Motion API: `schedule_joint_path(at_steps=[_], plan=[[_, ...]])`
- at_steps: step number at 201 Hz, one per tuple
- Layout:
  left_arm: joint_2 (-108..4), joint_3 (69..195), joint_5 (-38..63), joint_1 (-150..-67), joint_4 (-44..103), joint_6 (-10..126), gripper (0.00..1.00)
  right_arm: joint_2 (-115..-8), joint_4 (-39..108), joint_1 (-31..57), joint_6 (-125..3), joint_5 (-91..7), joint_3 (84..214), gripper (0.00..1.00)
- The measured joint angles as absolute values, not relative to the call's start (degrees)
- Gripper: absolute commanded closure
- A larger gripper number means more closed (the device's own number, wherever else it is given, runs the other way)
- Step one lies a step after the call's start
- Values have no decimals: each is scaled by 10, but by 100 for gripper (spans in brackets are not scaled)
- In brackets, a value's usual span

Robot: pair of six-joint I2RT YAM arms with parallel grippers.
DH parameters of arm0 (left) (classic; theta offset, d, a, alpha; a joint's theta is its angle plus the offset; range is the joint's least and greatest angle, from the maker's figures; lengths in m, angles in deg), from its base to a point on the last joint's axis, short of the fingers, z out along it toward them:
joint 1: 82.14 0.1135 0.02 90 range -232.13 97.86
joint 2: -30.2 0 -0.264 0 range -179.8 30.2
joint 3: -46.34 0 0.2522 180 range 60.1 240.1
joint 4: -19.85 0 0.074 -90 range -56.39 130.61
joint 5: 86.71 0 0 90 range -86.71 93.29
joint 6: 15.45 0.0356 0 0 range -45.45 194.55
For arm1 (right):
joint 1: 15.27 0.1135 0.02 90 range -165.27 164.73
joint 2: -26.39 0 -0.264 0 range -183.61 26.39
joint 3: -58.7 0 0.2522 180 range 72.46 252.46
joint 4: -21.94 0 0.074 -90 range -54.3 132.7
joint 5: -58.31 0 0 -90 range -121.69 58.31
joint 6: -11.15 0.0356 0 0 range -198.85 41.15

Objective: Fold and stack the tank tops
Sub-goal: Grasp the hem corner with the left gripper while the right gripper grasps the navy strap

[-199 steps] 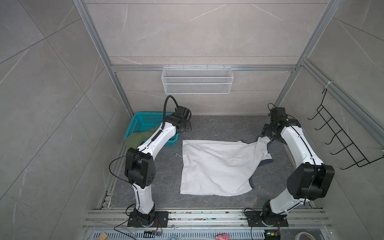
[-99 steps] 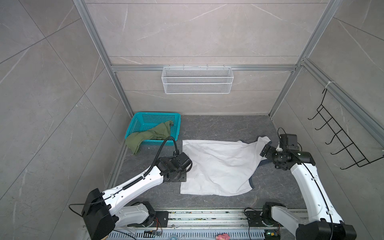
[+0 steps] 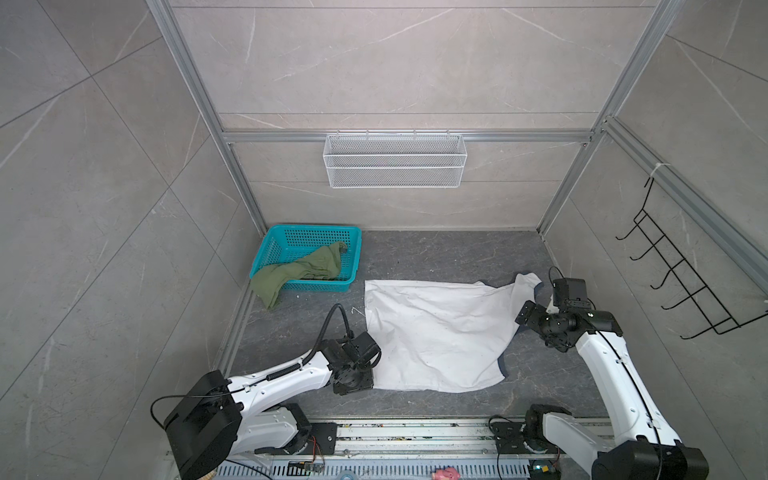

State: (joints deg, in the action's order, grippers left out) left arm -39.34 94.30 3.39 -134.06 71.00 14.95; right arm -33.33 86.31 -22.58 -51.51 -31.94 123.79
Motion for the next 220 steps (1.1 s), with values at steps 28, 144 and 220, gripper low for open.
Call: schedule_joint_path(at_steps=[28, 144, 220], plan=[[-422, 940, 36, -1343, 687, 144, 68, -332, 862, -226, -514, -319, 1233, 5], [-302, 1019, -123, -1280, 785, 190, 100, -360, 866, -226, -469, -274, 1225, 10], [-262, 986, -149, -1190, 791, 237, 100, -392, 829, -277, -394, -288, 1114, 36]])
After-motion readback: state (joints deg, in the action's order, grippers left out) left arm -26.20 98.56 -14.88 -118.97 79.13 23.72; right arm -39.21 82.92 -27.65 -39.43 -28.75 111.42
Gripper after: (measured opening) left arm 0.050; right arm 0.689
